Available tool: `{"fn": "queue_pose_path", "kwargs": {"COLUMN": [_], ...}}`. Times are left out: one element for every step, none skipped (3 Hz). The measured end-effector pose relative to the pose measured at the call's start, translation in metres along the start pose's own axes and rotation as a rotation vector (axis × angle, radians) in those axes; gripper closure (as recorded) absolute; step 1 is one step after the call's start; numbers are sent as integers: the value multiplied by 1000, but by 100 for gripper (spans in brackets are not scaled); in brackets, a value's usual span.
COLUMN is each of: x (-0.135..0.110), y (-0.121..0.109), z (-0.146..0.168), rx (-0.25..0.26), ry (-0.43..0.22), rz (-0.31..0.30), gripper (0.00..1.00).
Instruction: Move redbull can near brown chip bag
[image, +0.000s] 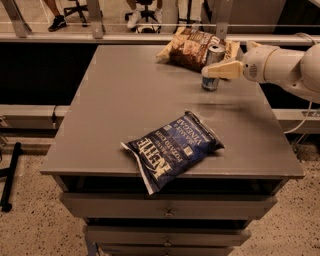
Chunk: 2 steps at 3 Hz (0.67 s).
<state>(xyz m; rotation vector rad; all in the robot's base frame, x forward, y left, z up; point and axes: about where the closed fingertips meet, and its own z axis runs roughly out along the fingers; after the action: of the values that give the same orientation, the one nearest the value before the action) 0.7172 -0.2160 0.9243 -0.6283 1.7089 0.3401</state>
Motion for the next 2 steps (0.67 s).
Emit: {"fn": "queue_pose_path", "kwargs": {"x": [1,4], "y": [-2,-4], "z": [0,-6], "rx": [5,3], "ry": [8,20], "rz": [-10,-20], "gripper": [0,0]}}
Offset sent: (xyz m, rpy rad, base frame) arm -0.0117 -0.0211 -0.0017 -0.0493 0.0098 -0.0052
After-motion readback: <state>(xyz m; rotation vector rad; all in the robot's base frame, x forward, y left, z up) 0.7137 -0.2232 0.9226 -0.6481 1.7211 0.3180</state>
